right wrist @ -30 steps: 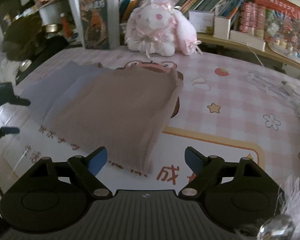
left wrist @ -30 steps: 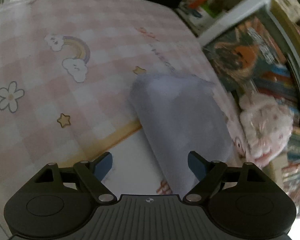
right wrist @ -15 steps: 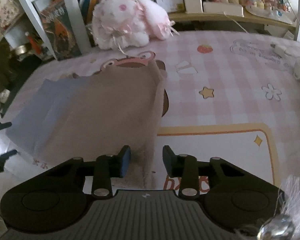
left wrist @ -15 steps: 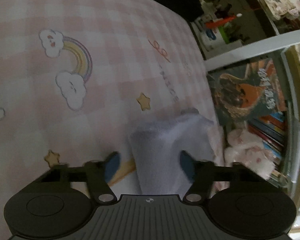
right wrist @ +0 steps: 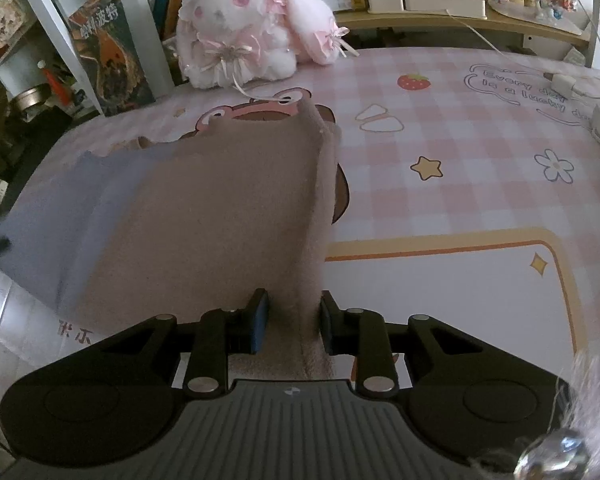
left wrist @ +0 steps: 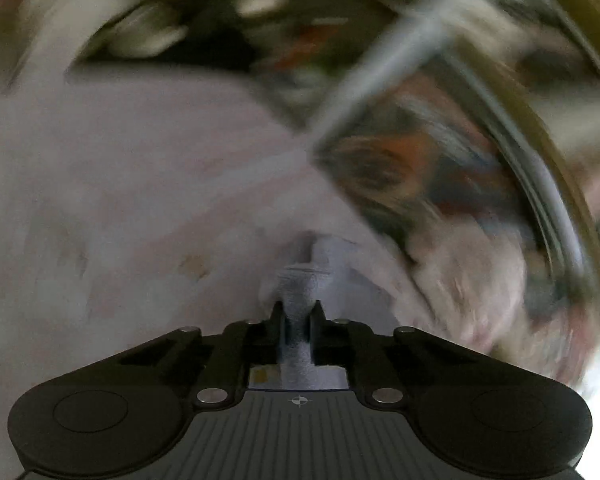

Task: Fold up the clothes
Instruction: 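Close the right tool on the beige edge while the left tool pinches the lavender edge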

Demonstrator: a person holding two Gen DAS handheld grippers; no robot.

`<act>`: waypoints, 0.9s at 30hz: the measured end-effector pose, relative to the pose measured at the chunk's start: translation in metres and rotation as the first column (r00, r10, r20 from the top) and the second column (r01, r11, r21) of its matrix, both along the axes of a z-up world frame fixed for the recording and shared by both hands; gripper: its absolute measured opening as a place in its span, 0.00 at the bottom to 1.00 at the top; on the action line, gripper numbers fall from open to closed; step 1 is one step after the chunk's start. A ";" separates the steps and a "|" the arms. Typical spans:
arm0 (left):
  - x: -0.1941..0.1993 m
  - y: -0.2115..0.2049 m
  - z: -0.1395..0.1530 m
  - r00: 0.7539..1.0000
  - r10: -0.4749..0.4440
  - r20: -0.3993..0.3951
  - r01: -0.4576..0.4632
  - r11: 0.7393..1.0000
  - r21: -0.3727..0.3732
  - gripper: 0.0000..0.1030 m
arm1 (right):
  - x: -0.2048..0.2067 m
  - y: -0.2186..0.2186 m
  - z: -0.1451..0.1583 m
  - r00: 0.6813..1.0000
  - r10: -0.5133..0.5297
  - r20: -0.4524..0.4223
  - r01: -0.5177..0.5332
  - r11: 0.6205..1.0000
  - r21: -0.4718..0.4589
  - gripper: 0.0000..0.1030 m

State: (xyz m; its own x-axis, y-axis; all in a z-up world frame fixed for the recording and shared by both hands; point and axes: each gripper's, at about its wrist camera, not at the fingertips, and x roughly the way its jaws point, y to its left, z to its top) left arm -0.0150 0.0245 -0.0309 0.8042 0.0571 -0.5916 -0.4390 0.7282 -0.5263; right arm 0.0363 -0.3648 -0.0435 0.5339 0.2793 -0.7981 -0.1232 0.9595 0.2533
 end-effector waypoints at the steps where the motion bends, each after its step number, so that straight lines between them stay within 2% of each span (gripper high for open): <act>1: 0.003 0.000 -0.002 1.000 -0.004 -0.018 0.005 1.000 0.015 0.11 | 0.000 0.001 0.000 1.000 0.002 0.001 -0.002 1.000 -0.006 0.24; 2: 0.004 0.002 -0.005 0.999 0.006 -0.038 -0.006 1.000 0.007 0.12 | 0.000 0.002 0.000 1.000 0.004 0.001 -0.004 1.000 -0.011 0.25; 5: 0.005 0.019 -0.025 0.993 0.063 -0.103 -0.076 0.989 -0.126 0.28 | 0.001 0.004 -0.001 1.000 0.005 0.001 -0.005 1.000 -0.020 0.26; 7: 0.003 0.026 -0.036 0.990 0.076 -0.118 -0.099 0.974 -0.204 0.30 | 0.000 0.004 -0.002 1.000 0.000 0.000 0.000 1.000 -0.017 0.26; 13: 0.007 0.026 -0.051 0.990 0.086 -0.113 -0.114 0.955 -0.273 0.34 | 0.001 0.005 -0.001 1.000 -0.002 -0.004 0.002 1.000 -0.023 0.27; 16: 0.006 0.028 -0.053 0.991 0.086 -0.103 -0.112 0.954 -0.278 0.30 | 0.001 0.007 -0.001 1.000 -0.002 -0.005 0.002 0.999 -0.032 0.27; 17: 0.006 0.028 -0.055 0.991 0.084 -0.099 -0.109 0.953 -0.282 0.25 | 0.000 0.008 -0.001 1.000 -0.003 -0.005 0.002 0.999 -0.035 0.27; 18: 0.007 0.030 -0.056 0.992 0.081 -0.096 -0.105 0.953 -0.285 0.16 | 0.000 0.009 -0.001 1.000 -0.004 -0.002 0.004 0.999 -0.036 0.27; 19: 0.007 0.031 -0.058 0.993 0.077 -0.092 -0.101 0.952 -0.288 0.13 | 0.000 0.009 -0.001 1.000 -0.005 -0.002 0.005 0.999 -0.037 0.27; 22: 0.006 0.036 -0.057 0.994 0.076 -0.076 -0.094 0.953 -0.289 0.12 | 0.000 0.010 -0.001 1.000 -0.001 -0.004 0.001 0.999 -0.037 0.27; 25: 0.003 0.045 -0.053 0.993 0.088 -0.077 -0.106 0.954 -0.282 0.12 | 0.006 0.011 0.001 1.000 0.015 -0.008 -0.015 0.999 -0.040 0.39; 27: 0.000 0.053 -0.051 0.993 0.094 -0.078 -0.111 0.956 -0.271 0.12 | 0.013 0.014 0.004 1.000 0.029 0.006 -0.028 0.999 -0.046 0.40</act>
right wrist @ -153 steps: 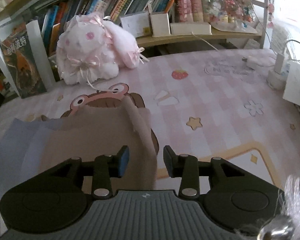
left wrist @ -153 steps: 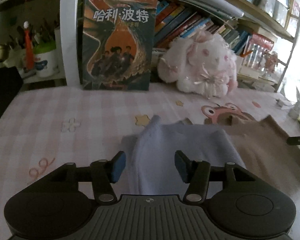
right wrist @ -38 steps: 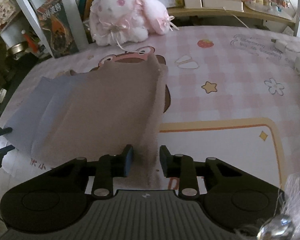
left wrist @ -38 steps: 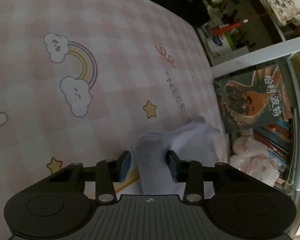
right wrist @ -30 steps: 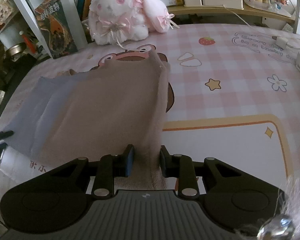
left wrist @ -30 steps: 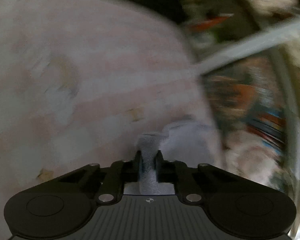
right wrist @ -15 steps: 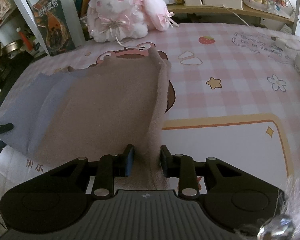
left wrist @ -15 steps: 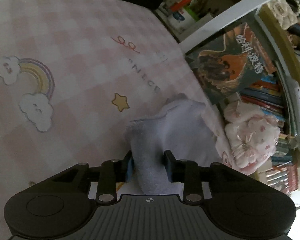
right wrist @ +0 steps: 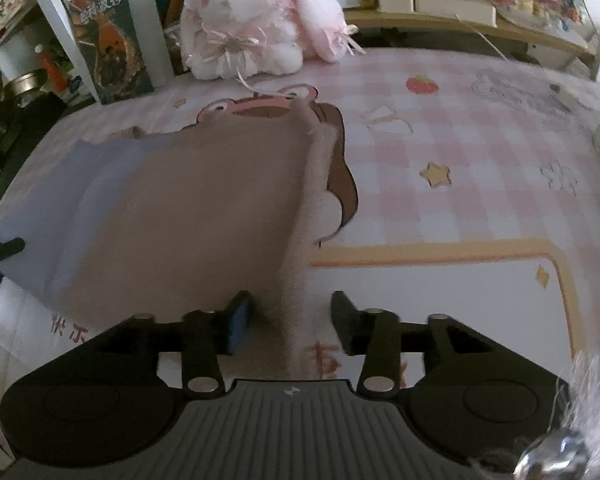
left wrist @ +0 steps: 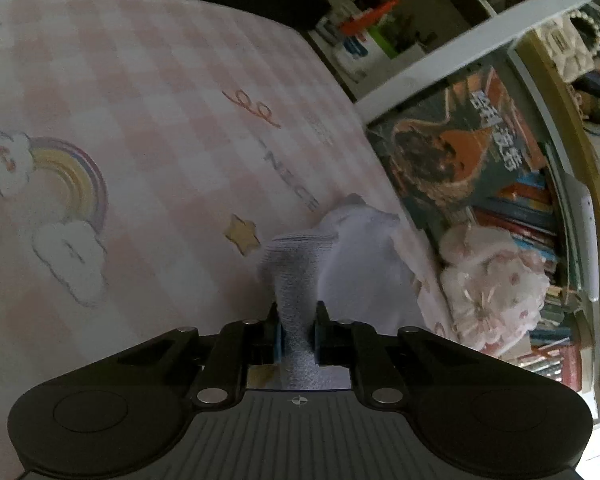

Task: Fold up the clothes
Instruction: 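Close the right tool on the beige edge while the left tool pinches the lavender edge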

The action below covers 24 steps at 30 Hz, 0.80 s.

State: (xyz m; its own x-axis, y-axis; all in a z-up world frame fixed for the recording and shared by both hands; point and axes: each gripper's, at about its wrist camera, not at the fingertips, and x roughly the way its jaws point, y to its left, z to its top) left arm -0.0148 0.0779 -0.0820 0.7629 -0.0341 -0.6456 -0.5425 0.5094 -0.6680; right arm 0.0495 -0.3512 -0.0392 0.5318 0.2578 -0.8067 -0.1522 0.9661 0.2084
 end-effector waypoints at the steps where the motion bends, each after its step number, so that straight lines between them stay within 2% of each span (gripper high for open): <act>1: -0.001 0.004 0.001 1.000 0.001 -0.001 -0.001 1.000 0.010 0.12 | 0.005 0.003 0.002 1.000 0.007 0.009 -0.007 1.000 -0.009 0.40; 7: -0.011 0.029 0.006 1.000 0.007 -0.001 -0.007 0.999 0.035 0.12 | 0.037 0.029 0.015 0.995 0.077 0.065 -0.073 0.996 -0.055 0.40; 13: -0.016 0.045 0.005 1.000 -0.003 -0.006 0.003 0.999 0.048 0.12 | 0.067 0.060 0.022 0.981 0.159 0.106 -0.154 0.987 -0.054 0.40; 16: -0.016 0.047 0.003 1.000 -0.002 -0.001 0.002 0.999 0.052 0.12 | 0.077 0.065 0.014 0.982 0.172 0.081 -0.167 0.984 -0.060 0.35; 18: -0.016 0.046 0.002 1.000 0.002 0.000 -0.002 0.999 0.053 0.12 | 0.082 0.065 0.007 0.984 0.170 0.059 -0.166 0.984 -0.062 0.26; 20: -0.016 0.045 0.002 1.000 0.008 0.002 -0.008 0.998 0.057 0.12 | 0.087 0.065 0.000 0.985 0.167 0.037 -0.164 0.984 -0.065 0.26; 24: -0.017 0.041 0.004 1.000 0.017 0.004 -0.017 0.998 0.069 0.12 | 0.089 0.057 -0.006 0.988 0.153 0.022 -0.153 0.988 -0.012 0.26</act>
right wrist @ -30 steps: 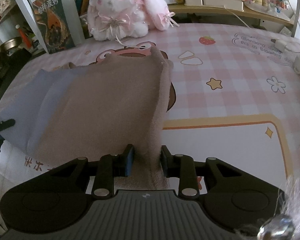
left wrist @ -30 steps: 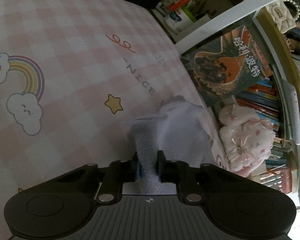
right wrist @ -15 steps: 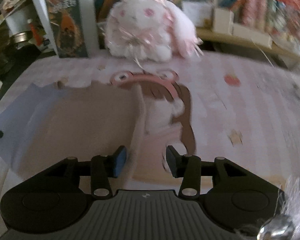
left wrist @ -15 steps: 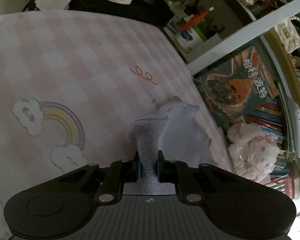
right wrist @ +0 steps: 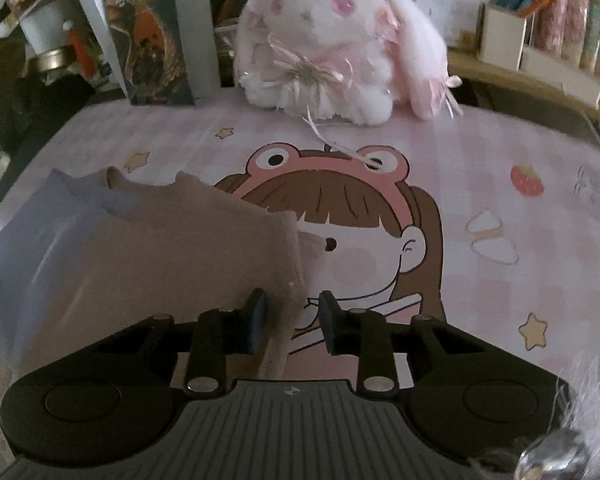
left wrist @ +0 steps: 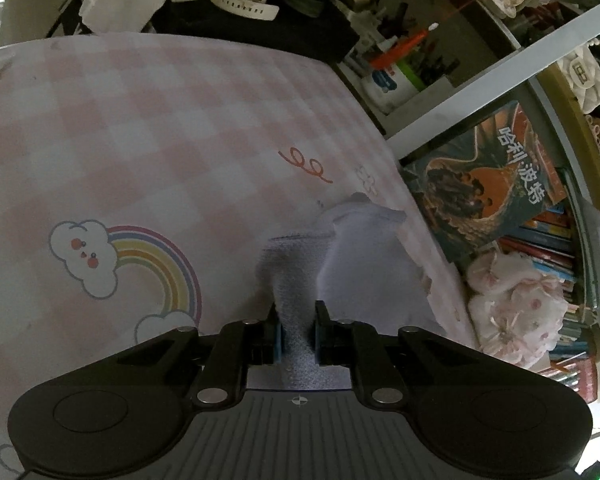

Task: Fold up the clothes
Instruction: 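Close the right tool on the beige edge while the left tool pinches the lavender edge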

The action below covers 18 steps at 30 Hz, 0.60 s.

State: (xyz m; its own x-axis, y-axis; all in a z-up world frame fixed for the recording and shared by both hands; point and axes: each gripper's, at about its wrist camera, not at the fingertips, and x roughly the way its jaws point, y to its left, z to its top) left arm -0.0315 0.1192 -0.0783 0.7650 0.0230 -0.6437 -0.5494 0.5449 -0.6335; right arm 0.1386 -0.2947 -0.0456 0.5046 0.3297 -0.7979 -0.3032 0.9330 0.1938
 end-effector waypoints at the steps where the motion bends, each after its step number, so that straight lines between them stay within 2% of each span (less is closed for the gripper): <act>1: 0.000 -0.001 0.002 1.000 0.002 0.002 -0.002 1.000 0.004 0.12 | 0.000 -0.001 -0.001 1.000 0.002 -0.001 -0.002 1.000 0.008 0.26; 7: 0.002 -0.016 0.026 0.998 -0.007 0.058 0.005 0.999 0.050 0.11 | 0.000 -0.007 -0.003 1.000 0.026 0.003 -0.026 0.999 0.035 0.26; 12: 0.009 -0.050 0.063 0.989 -0.076 0.131 0.057 0.988 0.143 0.10 | 0.002 -0.011 -0.004 0.999 0.045 0.006 -0.046 0.997 0.054 0.26; 15: 0.014 -0.077 0.087 0.975 -0.145 0.169 0.106 0.970 0.220 0.10 | 0.003 -0.014 -0.005 0.998 0.056 0.006 -0.057 0.996 0.073 0.26; 18: 0.017 -0.113 0.108 0.949 -0.255 0.188 0.187 0.930 0.317 0.10 | 0.004 -0.018 -0.007 0.998 0.056 0.006 -0.057 0.994 0.097 0.26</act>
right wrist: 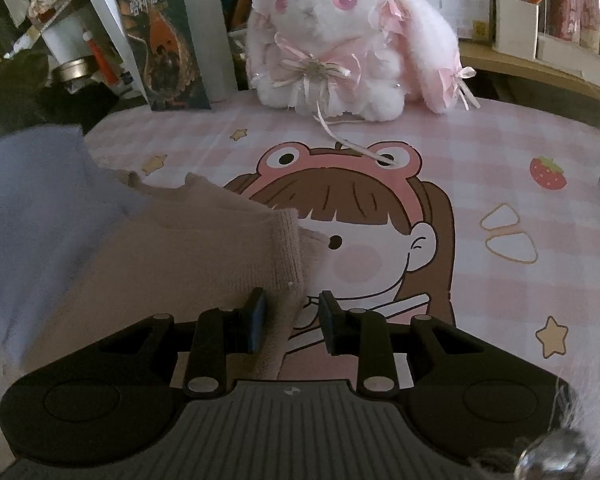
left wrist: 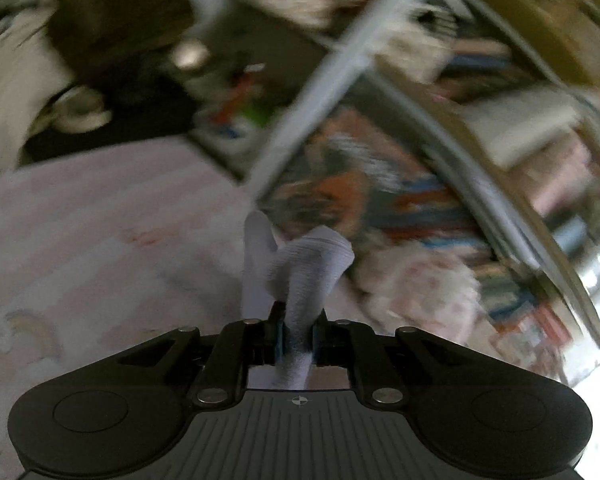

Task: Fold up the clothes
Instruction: 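Close the right tool on the beige edge while the left tool pinches the lavender edge, then fold the lavender half over the beige half with the left tool toward the right tool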

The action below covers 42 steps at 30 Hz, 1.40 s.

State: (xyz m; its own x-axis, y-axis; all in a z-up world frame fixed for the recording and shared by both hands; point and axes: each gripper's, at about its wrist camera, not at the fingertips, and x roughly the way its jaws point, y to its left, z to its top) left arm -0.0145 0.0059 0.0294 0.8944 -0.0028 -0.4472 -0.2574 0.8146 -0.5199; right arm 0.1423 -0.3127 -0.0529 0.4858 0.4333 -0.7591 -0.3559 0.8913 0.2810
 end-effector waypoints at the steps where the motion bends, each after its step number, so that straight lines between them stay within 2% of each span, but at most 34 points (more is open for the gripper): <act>1: 0.001 -0.015 0.005 0.999 -0.041 0.004 0.041 0.998 0.038 0.10 | 0.000 -0.001 0.000 1.000 0.000 0.000 0.000 1.000 0.007 0.26; 4: 0.004 -0.063 0.011 0.986 -0.168 -0.012 0.168 0.974 0.153 0.10 | 0.001 -0.004 -0.002 1.000 0.007 -0.001 -0.007 1.000 0.025 0.26; 6: 0.003 -0.100 0.007 0.961 -0.270 -0.054 0.275 0.934 0.227 0.10 | 0.002 -0.005 -0.003 1.000 0.015 -0.001 -0.015 0.999 0.035 0.26; 8: 0.002 -0.139 -0.004 0.916 -0.379 -0.128 0.400 0.865 0.302 0.11 | 0.003 -0.007 -0.003 1.000 0.025 -0.001 -0.025 0.999 0.042 0.26; 10: 0.002 -0.176 -0.028 0.850 -0.460 -0.257 0.527 0.759 0.383 0.12 | 0.004 -0.008 -0.003 0.999 0.035 -0.001 -0.035 0.998 0.048 0.25; 12: 0.003 -0.202 -0.056 0.801 -0.471 -0.371 0.598 0.665 0.447 0.13 | 0.004 -0.009 -0.003 0.999 0.044 0.000 -0.044 0.998 0.052 0.25; 13: 0.003 -0.209 -0.067 0.786 -0.466 -0.406 0.617 0.630 0.471 0.15 | 0.004 -0.010 -0.003 0.999 0.048 0.000 -0.048 0.997 0.053 0.25; 15: 0.003 -0.214 -0.074 0.783 -0.463 -0.416 0.622 0.605 0.498 0.15 | 0.005 -0.010 -0.004 0.998 0.057 0.001 -0.057 0.997 0.056 0.25; 16: 0.003 -0.213 -0.074 0.785 -0.462 -0.412 0.619 0.610 0.496 0.16 | 0.005 -0.011 -0.004 0.998 0.059 0.001 -0.059 0.997 0.058 0.25; 18: 0.003 -0.208 -0.070 0.794 -0.459 -0.398 0.607 0.639 0.473 0.16 | 0.005 -0.011 -0.004 0.998 0.063 0.002 -0.063 0.996 0.060 0.25; 19: 0.003 -0.203 -0.066 0.805 -0.456 -0.379 0.591 0.668 0.453 0.15 | 0.005 -0.012 -0.004 0.998 0.064 0.002 -0.064 0.996 0.062 0.25; 20: 0.002 -0.197 -0.062 0.821 -0.450 -0.351 0.568 0.704 0.426 0.15 | 0.005 -0.012 -0.004 0.998 0.064 0.002 -0.064 0.996 0.065 0.25; 21: 0.002 -0.188 -0.055 0.846 -0.438 -0.305 0.530 0.759 0.378 0.13 | 0.005 -0.013 -0.005 0.998 0.064 0.002 -0.064 0.996 0.067 0.25; 23: -0.002 -0.163 -0.041 0.906 -0.383 -0.179 0.417 0.879 0.229 0.13 | 0.005 -0.013 -0.005 0.998 0.065 0.001 -0.065 0.995 0.071 0.25; 24: -0.006 -0.150 -0.036 0.934 -0.339 -0.116 0.354 0.923 0.154 0.13 | 0.006 -0.014 -0.005 0.998 0.066 0.001 -0.066 0.995 0.072 0.25; 26: -0.015 -0.128 -0.027 0.973 -0.233 -0.006 0.233 0.972 0.013 0.13 | 0.006 -0.014 -0.005 0.998 0.069 0.001 -0.069 0.995 0.072 0.25; 27: -0.017 -0.127 -0.024 0.976 -0.219 0.012 0.219 0.976 0.014 0.13 | 0.005 -0.014 -0.005 0.998 0.070 0.002 -0.070 0.995 0.072 0.25; 29: -0.018 -0.139 -0.018 0.967 -0.253 -0.002 0.252 0.960 0.122 0.13 | 0.006 -0.014 -0.005 0.997 0.072 0.001 -0.072 0.995 0.073 0.25; 31: -0.014 -0.164 -0.025 0.941 -0.324 -0.099 0.338 0.909 0.242 0.14 | 0.006 -0.014 -0.005 0.997 0.079 0.001 -0.079 0.994 0.071 0.25; 34: -0.003 -0.200 -0.054 0.859 -0.415 -0.300 0.504 0.787 0.355 0.20 | 0.006 -0.013 -0.004 0.996 0.094 0.001 -0.094 0.994 0.062 0.25; 36: 0.001 -0.216 -0.071 0.820 -0.424 -0.385 0.565 0.708 0.423 0.25 | 0.006 -0.014 -0.003 0.995 0.095 -0.005 -0.094 0.994 0.059 0.27; 37: 0.001 -0.221 -0.075 0.809 -0.430 -0.400 0.582 0.675 0.453 0.30 | 0.005 -0.016 -0.002 0.996 0.088 -0.011 -0.088 0.994 0.061 0.29; 38: -0.001 -0.225 -0.075 0.802 -0.441 -0.402 0.594 0.654 0.468 0.34 | 0.004 -0.019 -0.001 0.997 0.077 -0.019 -0.076 0.995 0.064 0.30; 40: 0.000 -0.228 -0.071 0.780 -0.470 -0.413 0.624 0.639 0.450 0.55 | 0.001 -0.031 0.002 0.998 0.047 -0.042 -0.043 0.995 0.093 0.31; 42: 0.000 -0.229 -0.062 0.768 -0.501 -0.400 0.640 0.640 0.426 0.57 | -0.005 -0.045 0.007 0.999 0.005 -0.051 0.001 0.991 0.134 0.32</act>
State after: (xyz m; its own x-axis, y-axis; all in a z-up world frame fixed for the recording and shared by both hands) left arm -0.0149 -0.2226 -0.0325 0.6659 -0.1892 -0.7216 0.3015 0.9531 0.0283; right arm 0.1368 -0.3581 -0.0459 0.4467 0.5336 -0.7181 -0.3397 0.8437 0.4157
